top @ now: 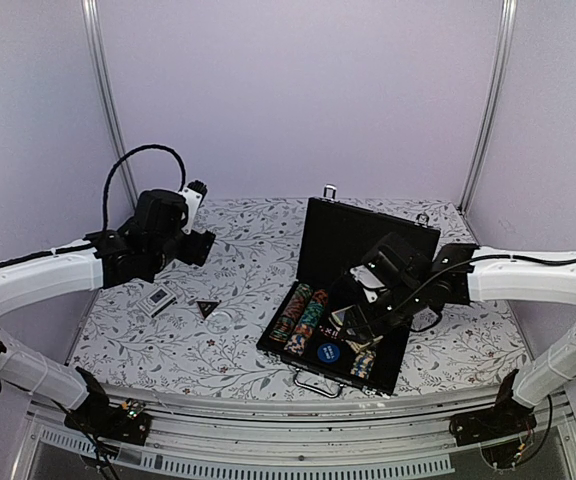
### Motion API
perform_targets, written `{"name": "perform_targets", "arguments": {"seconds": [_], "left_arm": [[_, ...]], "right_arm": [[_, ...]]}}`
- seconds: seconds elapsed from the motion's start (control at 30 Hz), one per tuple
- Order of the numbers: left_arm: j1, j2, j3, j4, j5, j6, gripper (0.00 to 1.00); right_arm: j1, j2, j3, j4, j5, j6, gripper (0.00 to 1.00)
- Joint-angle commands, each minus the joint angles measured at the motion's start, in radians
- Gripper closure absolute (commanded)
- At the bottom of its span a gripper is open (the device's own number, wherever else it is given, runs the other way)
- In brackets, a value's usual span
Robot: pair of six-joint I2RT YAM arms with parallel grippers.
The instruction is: Pack up texas hold em set
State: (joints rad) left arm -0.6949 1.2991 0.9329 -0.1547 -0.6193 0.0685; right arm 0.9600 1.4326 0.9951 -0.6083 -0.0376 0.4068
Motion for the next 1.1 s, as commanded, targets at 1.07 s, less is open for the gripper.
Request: {"name": "perform_targets", "arguments": {"seconds": [1.07], "left_arm": [[-0.036,0.026,0.001,0.013,-0.008,0.014,0.06]], "right_arm": [[-0.109,0.441,0.353,-0.122,0.124,-0.549,0.45]]}}
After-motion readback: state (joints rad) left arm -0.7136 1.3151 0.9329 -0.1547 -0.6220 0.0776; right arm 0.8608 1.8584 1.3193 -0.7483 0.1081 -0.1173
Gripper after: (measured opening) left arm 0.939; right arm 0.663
